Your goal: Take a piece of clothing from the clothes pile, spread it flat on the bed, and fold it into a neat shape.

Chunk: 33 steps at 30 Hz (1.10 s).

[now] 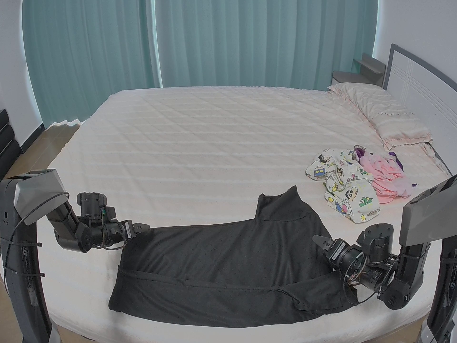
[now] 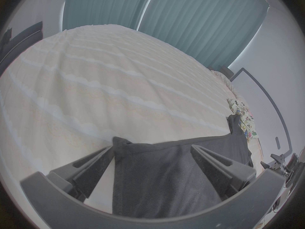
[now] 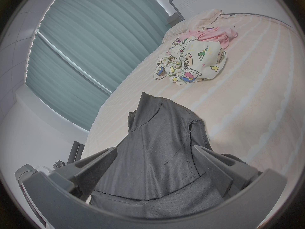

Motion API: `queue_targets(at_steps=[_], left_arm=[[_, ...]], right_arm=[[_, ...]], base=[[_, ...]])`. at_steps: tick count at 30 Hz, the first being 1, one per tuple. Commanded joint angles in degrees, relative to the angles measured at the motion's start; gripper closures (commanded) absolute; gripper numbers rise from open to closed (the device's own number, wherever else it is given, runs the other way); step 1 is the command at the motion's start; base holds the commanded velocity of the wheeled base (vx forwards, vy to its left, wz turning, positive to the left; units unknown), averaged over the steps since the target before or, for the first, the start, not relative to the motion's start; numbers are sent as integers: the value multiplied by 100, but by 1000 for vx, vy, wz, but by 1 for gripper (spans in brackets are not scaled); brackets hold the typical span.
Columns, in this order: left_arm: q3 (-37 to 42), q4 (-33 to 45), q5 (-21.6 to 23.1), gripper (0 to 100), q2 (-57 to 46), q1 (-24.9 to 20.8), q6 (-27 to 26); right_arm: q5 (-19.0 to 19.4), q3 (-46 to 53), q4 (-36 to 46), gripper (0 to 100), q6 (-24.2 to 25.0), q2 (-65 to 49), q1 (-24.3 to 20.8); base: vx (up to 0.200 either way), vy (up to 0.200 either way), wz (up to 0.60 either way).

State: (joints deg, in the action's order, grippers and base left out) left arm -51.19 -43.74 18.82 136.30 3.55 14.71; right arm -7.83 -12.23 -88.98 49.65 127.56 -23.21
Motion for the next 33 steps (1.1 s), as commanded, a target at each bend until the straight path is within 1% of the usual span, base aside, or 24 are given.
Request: queue_targets(at_steps=[1, 3, 7, 9, 16, 24, 25, 27, 33], left_arm=[[48, -12, 43, 0, -69, 111, -21], [153, -21, 218, 0, -157, 120, -21], [443, -56, 834, 0, -324, 129, 14], [452, -152, 904, 0, -271, 129, 5], [425, -689, 886, 0, 125, 234, -12], [285, -715, 816, 0, 256, 331, -30], [232, -715, 702, 0, 283, 331, -30], [179, -715, 640, 0, 292, 331, -30], [91, -715, 675, 0, 300, 322, -12]], right_arm=[[0, 1, -58, 0, 1, -3, -8], [0, 1, -58, 0, 1, -3, -8], [0, 1, -58, 0, 1, -21, 10], [0, 1, -58, 0, 1, -12, 10], [0, -8, -58, 0, 1, -21, 1], [0, -8, -58, 0, 9, -21, -26], [0, -8, -58, 0, 1, -21, -26], [0, -8, -58, 0, 9, -30, -26], [0, -17, -58, 0, 1, -74, -8]], base=[[0, 0, 0], [0, 0, 0], [0, 0, 0], [0, 0, 0], [0, 0, 0], [0, 0, 0], [0, 0, 0], [0, 0, 0], [0, 0, 0]])
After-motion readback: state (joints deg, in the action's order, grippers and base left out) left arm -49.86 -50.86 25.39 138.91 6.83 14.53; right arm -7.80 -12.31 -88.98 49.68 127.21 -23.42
